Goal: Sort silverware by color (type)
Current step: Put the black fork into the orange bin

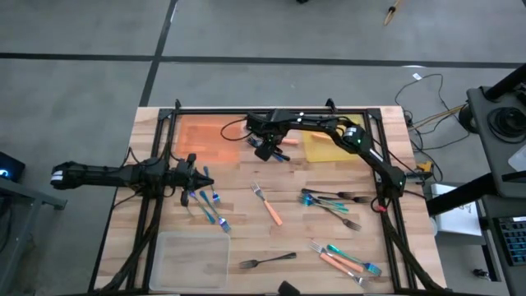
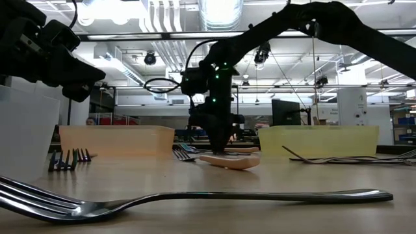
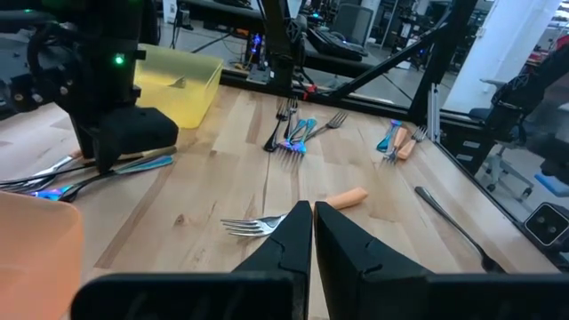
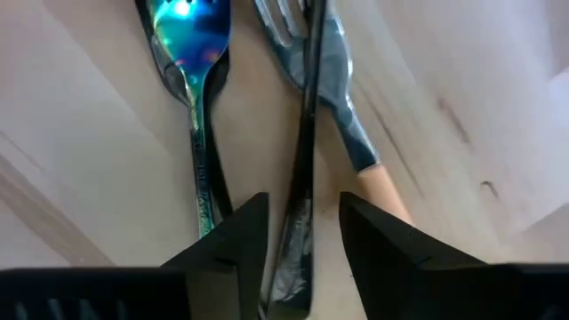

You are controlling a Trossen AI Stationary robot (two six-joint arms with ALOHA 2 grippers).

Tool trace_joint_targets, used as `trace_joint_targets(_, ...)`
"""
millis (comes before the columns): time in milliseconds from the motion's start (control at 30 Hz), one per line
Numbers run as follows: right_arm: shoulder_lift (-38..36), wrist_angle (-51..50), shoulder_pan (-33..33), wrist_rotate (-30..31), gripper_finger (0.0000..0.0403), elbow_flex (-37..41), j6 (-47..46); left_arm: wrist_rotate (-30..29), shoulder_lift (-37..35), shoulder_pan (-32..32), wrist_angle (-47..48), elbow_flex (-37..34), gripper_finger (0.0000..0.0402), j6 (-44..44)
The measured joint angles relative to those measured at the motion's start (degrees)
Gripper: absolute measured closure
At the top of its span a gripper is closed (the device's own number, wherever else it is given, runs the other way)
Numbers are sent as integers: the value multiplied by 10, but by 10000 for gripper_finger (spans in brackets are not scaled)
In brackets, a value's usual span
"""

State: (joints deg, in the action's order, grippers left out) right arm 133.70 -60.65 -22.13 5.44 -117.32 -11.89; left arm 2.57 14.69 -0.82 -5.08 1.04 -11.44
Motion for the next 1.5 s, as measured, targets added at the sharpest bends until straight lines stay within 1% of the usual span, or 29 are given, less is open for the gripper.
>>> trace_joint_targets(200, 15, 2, 1, -1, 304, -2, -1, 0, 0, 0, 0, 0, 402, 0)
trace_joint_targets(433, 15, 3, 2, -3, 372, -1, -1, 0, 0, 0, 0, 0, 402, 0)
trace_joint_targets(500, 10, 3, 2, -3, 383, 0, -1, 0, 0, 0, 0, 0, 402, 0)
trace_joint_targets(833, -12, -6, 1, 6, 384, 1, -1, 0, 0, 0, 0, 0, 402, 0)
trace_joint_targets(1033, -22, -6, 2, 2, 396, -7, -1, 0, 0, 0, 0, 0, 402, 0)
trace_joint_targets(1500, -38, -2, 5, 2, 396, -12, 0, 0, 0, 0, 0, 0, 402, 0)
